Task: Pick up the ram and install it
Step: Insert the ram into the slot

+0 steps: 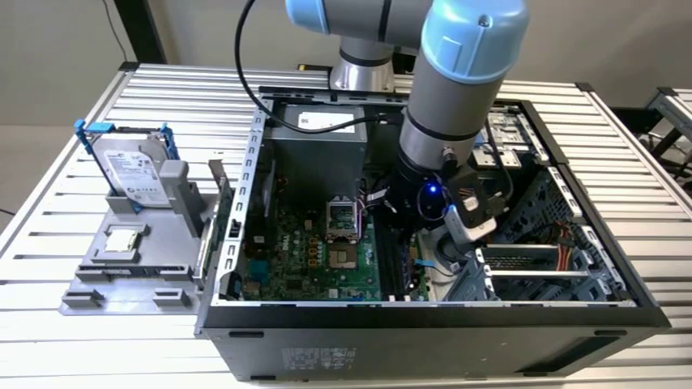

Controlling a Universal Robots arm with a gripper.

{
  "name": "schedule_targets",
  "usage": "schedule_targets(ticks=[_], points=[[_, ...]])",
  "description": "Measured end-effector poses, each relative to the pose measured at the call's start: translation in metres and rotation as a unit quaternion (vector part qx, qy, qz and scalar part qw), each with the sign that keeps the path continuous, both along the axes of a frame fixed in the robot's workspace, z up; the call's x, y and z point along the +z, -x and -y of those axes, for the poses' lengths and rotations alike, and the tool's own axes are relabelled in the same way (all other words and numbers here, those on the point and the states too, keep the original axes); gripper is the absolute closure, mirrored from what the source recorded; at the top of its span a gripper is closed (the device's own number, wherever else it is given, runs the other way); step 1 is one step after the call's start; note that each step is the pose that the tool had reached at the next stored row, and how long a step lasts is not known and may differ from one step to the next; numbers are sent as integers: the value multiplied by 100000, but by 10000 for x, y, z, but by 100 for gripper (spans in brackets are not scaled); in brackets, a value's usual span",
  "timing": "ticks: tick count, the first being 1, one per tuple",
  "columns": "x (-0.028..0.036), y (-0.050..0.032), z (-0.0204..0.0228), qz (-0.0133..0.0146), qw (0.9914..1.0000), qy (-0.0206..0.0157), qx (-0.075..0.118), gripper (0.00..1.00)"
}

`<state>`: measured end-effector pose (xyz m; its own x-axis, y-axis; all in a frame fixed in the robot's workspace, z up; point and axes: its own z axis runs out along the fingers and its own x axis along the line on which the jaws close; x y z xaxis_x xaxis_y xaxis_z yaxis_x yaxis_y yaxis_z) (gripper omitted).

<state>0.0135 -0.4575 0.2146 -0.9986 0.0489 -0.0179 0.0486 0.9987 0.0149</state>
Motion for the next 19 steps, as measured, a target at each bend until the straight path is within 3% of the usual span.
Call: schedule_targets(ticks=[19], points=[[0, 13, 10, 2, 99964, -38, 2676, 100]])
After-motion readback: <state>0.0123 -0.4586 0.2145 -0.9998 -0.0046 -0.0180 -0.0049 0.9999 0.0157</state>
